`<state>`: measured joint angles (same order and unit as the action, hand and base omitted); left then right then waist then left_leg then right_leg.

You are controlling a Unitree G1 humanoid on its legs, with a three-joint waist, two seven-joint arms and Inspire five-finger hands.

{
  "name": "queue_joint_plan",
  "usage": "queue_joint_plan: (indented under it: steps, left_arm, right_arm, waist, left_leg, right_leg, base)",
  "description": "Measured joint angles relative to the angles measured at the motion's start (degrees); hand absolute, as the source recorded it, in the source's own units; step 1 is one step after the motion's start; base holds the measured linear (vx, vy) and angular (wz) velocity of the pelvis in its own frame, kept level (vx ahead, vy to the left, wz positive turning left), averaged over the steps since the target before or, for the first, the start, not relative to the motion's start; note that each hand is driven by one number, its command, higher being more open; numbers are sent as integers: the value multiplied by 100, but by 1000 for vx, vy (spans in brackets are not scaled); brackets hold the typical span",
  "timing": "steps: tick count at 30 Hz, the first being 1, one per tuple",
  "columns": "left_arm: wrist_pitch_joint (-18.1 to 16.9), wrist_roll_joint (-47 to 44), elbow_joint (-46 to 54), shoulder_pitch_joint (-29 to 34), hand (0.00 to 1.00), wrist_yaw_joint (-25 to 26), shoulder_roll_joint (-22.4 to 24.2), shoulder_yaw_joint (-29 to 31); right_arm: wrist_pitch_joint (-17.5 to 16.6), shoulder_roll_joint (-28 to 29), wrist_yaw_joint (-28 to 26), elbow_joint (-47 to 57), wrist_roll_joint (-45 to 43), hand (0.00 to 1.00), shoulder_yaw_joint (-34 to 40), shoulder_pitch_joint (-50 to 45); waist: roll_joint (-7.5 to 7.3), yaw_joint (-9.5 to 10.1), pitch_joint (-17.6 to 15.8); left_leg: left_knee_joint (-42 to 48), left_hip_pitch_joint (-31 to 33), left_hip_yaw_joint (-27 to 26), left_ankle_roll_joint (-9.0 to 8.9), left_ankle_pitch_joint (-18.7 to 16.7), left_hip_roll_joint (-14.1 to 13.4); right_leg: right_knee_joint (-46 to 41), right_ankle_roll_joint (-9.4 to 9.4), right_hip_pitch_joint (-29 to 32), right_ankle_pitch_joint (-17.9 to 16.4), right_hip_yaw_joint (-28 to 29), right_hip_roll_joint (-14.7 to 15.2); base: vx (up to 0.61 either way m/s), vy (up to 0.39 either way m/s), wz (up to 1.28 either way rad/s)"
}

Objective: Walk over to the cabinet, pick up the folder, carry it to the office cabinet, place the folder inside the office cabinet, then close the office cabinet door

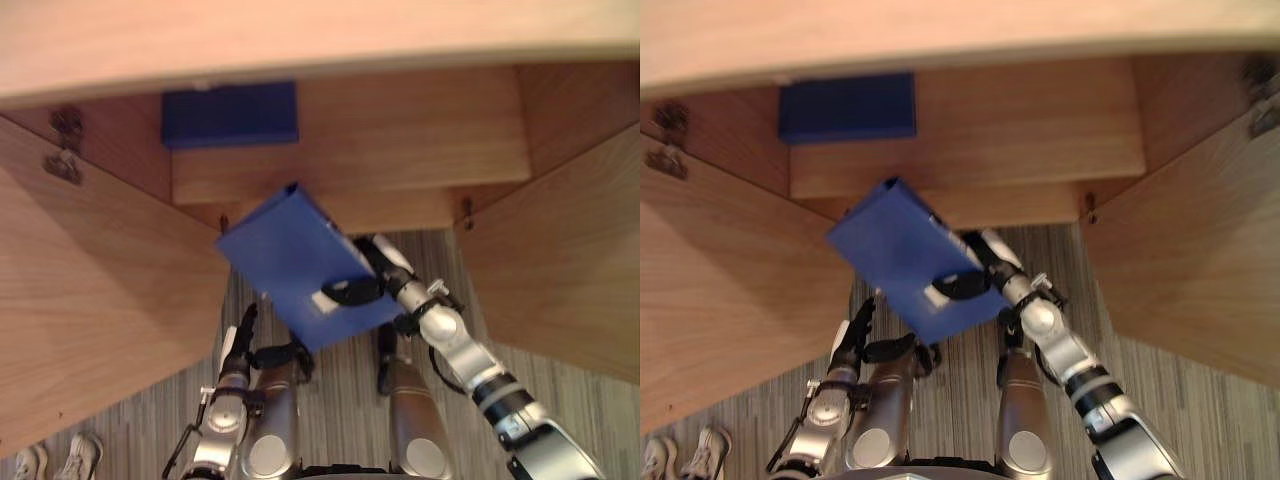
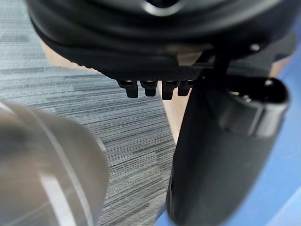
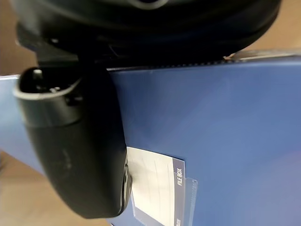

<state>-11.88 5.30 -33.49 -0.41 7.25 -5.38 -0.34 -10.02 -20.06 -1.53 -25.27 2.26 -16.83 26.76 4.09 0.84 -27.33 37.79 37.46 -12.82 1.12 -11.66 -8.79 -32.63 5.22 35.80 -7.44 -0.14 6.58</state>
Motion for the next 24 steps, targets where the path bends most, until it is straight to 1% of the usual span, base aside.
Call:
queue_joint_plan:
  steps: [1,3,5,6,8,10,13,16,17,18,20,24]
  left_arm:
    - [-9,-29,9,-7,100,1,3,1]
    - [-7,-255,140,-10,100,0,148,115]
    - [-53,-359,302,-28,100,14,212,232]
    - [-76,-429,392,-33,100,20,224,295]
    - [-123,-598,542,-84,100,61,257,431]
    - [-124,-663,591,-98,100,140,301,512]
    - [-166,-859,591,-97,100,180,367,548]
    - [-212,-941,577,-98,100,179,371,541]
    - [-240,-1042,575,-98,100,182,380,529]
    - [-248,-1090,574,-98,100,189,384,525]
    - [-282,-1219,552,-99,100,251,417,517]
    - [-327,-1344,533,-175,100,406,440,422]
  right_arm:
    - [5,8,35,0,-168,0,112,112]
    - [5,19,270,66,-975,0,533,583]
    - [5,1,503,212,-1523,0,770,928]
    - [5,-21,661,324,-1812,0,871,1179]
    - [-10,-170,976,587,-2490,0,1045,1993]
    - [-26,-318,1122,599,-2866,0,1134,2525]
    - [-34,-559,1217,554,-3465,0,1252,3038]
    - [-37,-755,1223,98,-3989,0,1258,3768]
    - [-35,-807,1260,-250,-4296,0,1258,4150]
    - [-26,-815,1291,-389,-4408,0,1257,4291]
    - [5,-813,1385,-979,-4780,0,1252,4800]
    - [109,-708,1646,-1770,-4975,0,1254,5275]
  waist:
    - [10,9,-9]
    - [39,49,-31]
    - [42,108,-33]
    - [43,133,-33]
    - [44,168,-34]
    - [54,194,-41]
    - [56,271,-40]
    - [56,274,-39]
    - [56,281,-38]
    - [56,285,-37]
    - [57,305,-33]
    - [60,319,-27]
  left_leg:
    - [142,170,-12,11,-54,-31]
    - [581,715,-34,45,-197,-115]
    - [819,1023,-39,50,-231,-175]
    - [971,1219,-29,62,-257,-230]
    - [1221,1679,-11,93,-252,-338]
    - [1275,1833,-13,100,-248,-379]
    - [1216,1842,-16,105,-239,-390]
    - [1067,1842,-17,109,-169,-385]
    - [971,1842,-14,108,-125,-373]
    - [937,1842,-11,102,-110,-367]
    - [812,1842,3,74,-63,-354]
    - [635,1844,82,39,-10,-319]
  right_leg:
    - [-150,9,190,-49,23,1]
    - [-638,-36,796,-222,91,6]
    - [-906,-24,1142,-272,112,10]
    - [-1063,-1,1348,-293,116,2]
    - [-1310,-2,1826,-316,122,-55]
    - [-1378,-2,1995,-314,103,-63]
    - [-1335,-11,2012,-314,44,-55]
    - [-1198,-52,1994,-281,-21,-43]
    - [-1124,-60,1989,-263,-55,-33]
    - [-1103,-64,1988,-259,-69,-29]
    - [-1031,-107,1982,-224,-196,11]
    - [-908,-135,1932,-205,-390,72]
  base:
    - [-197,40,-16]
    - [-115,16,-12]
    - [-65,-1,-9]
    - [-60,-20,-11]
    - [-39,-35,-12]
    - [0,-29,-7]
    - [10,-6,1]
    - [42,-14,4]
    - [53,-12,7]
    - [71,-18,9]
    - [73,-21,6]
    - [60,-15,9]
